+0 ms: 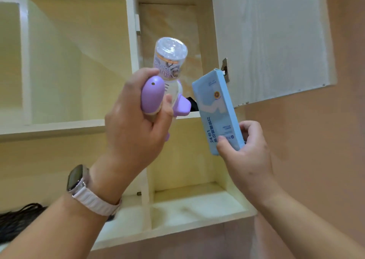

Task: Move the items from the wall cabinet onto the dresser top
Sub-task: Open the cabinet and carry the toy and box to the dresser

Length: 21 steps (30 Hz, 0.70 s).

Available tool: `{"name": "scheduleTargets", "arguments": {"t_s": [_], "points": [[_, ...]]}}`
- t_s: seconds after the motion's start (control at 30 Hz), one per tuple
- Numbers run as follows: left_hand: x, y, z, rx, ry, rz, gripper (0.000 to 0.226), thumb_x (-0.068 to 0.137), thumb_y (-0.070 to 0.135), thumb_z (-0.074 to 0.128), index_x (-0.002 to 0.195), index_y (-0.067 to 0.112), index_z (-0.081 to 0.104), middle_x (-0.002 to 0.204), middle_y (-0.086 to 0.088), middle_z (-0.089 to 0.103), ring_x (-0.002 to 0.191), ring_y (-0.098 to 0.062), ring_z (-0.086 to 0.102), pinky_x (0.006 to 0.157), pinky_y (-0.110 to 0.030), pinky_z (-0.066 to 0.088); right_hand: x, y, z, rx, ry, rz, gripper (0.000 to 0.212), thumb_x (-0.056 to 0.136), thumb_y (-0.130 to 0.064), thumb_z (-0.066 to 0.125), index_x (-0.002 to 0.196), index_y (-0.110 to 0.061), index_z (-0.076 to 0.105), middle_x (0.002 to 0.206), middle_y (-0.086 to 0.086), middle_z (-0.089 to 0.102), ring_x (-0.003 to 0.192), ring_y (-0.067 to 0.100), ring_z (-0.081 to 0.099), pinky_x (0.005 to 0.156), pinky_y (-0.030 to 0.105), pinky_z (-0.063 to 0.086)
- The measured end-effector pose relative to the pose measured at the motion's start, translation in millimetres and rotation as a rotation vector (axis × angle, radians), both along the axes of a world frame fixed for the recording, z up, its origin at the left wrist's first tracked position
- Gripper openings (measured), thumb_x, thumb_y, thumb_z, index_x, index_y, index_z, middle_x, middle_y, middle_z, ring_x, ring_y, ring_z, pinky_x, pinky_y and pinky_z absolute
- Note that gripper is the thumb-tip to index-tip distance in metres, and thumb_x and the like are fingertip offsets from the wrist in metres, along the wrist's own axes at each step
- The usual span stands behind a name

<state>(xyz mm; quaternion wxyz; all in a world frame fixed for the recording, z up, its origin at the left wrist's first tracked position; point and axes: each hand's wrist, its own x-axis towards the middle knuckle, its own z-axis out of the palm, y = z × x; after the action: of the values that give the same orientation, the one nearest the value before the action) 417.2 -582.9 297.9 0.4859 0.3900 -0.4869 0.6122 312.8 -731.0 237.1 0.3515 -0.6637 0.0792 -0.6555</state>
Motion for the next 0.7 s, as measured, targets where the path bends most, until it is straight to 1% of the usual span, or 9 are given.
{"name": "scheduleTargets", "arguments": {"t_s": [0.07, 0.13, 0.2, 0.3, 0.37, 0.47, 0.57, 0.63, 0.7], "points": [[2.9, 4.5, -6.9, 0.027, 0.009, -0.071, 0.034, 0.091, 0.019, 0.061, 0.121, 0.022, 0.046, 0.101, 0.017, 0.059, 0.082, -0.006, 0.06, 0.075, -0.019, 0.047, -4.1, 12.2, -5.6, 0.04, 0.007, 0.021, 0.029, 0.082, -0.015, 0.067, 0.093, -0.032, 0.046, 0.088, -0.01, 0.061, 0.074, -0.001, 0.063, 0.06, 0.018, 0.053], [6.4, 9.1, -15.5, 0.052, 0.024, -0.138, 0.032, 0.092, 0.019, 0.061, 0.12, 0.021, 0.046, 0.099, 0.017, 0.06, 0.077, 0.003, 0.059, 0.071, -0.015, 0.046, -6.8, 23.3, -13.3, 0.093, 0.013, 0.052, 0.031, 0.08, -0.011, 0.065, 0.096, -0.034, 0.051, 0.088, -0.01, 0.066, 0.076, 0.005, 0.068, 0.069, 0.039, 0.06], [11.0, 12.7, -25.2, 0.086, 0.063, -0.211, 0.03, 0.093, 0.019, 0.061, 0.119, 0.023, 0.047, 0.095, 0.019, 0.058, 0.072, 0.013, 0.058, 0.067, -0.006, 0.042, -8.5, 34.4, -22.4, 0.132, 0.024, 0.052, 0.03, 0.077, -0.01, 0.064, 0.095, -0.033, 0.058, 0.087, -0.01, 0.07, 0.078, 0.011, 0.07, 0.072, 0.049, 0.06], [18.6, 15.7, -44.9, 0.136, 0.131, -0.275, 0.033, 0.091, 0.018, 0.063, 0.119, 0.025, 0.048, 0.096, 0.023, 0.055, 0.072, 0.012, 0.057, 0.067, -0.002, 0.039, -8.5, 50.8, -41.3, 0.186, 0.036, -0.003, 0.026, 0.069, -0.02, 0.062, 0.091, -0.035, 0.059, 0.087, -0.011, 0.071, 0.08, 0.017, 0.071, 0.073, 0.052, 0.058], [22.4, 18.5, -61.1, 0.181, 0.17, -0.344, 0.035, 0.089, 0.016, 0.063, 0.119, 0.027, 0.048, 0.098, 0.024, 0.053, 0.072, 0.011, 0.057, 0.065, -0.005, 0.041, -8.6, 63.0, -58.0, 0.235, 0.038, -0.044, 0.024, 0.067, -0.027, 0.061, 0.088, -0.038, 0.057, 0.088, -0.011, 0.07, 0.081, 0.018, 0.071, 0.073, 0.054, 0.058], [27.3, 23.3, -87.9, 0.249, 0.232, -0.468, 0.032, 0.09, 0.022, 0.063, 0.118, 0.028, 0.049, 0.095, 0.011, 0.058, 0.07, -0.012, 0.058, 0.063, -0.027, 0.049, -12.5, 84.2, -86.0, 0.31, 0.035, -0.101, 0.022, 0.072, -0.026, 0.066, 0.089, -0.038, 0.058, 0.088, -0.01, 0.071, 0.082, 0.019, 0.071, 0.074, 0.054, 0.058], [27.4, 25.3, -116.3, 0.324, 0.331, -0.577, 0.028, 0.09, 0.031, 0.06, 0.116, 0.033, 0.05, 0.088, 0.007, 0.06, 0.066, -0.018, 0.058, 0.063, -0.038, 0.05, -24.4, 106.8, -115.1, 0.382, 0.041, -0.178, 0.021, 0.084, -0.012, 0.068, 0.091, -0.029, 0.058, 0.087, -0.009, 0.072, 0.082, 0.018, 0.071, 0.074, 0.054, 0.059], [22.0, 25.6, -136.5, 0.388, 0.412, -0.683, 0.027, 0.089, 0.031, 0.061, 0.113, 0.038, 0.05, 0.086, 0.013, 0.061, 0.067, -0.015, 0.06, 0.061, -0.037, 0.052, -36.7, 120.7, -133.6, 0.417, 0.07, -0.245, 0.02, 0.085, -0.01, 0.066, 0.092, -0.027, 0.058, 0.089, -0.006, 0.071, 0.083, 0.02, 0.071, 0.074, 0.054, 0.059], [13.3, 26.8, -156.8, 0.45, 0.451, -0.757, 0.03, 0.088, 0.029, 0.062, 0.113, 0.039, 0.05, 0.085, 0.014, 0.064, 0.067, -0.013, 0.06, 0.061, -0.029, 0.051, -52.2, 134.8, -150.8, 0.479, 0.078, -0.312, 0.018, 0.085, -0.008, 0.065, 0.094, -0.022, 0.058, 0.089, -0.003, 0.071, 0.083, 0.022, 0.071, 0.072, 0.052, 0.06]]}}
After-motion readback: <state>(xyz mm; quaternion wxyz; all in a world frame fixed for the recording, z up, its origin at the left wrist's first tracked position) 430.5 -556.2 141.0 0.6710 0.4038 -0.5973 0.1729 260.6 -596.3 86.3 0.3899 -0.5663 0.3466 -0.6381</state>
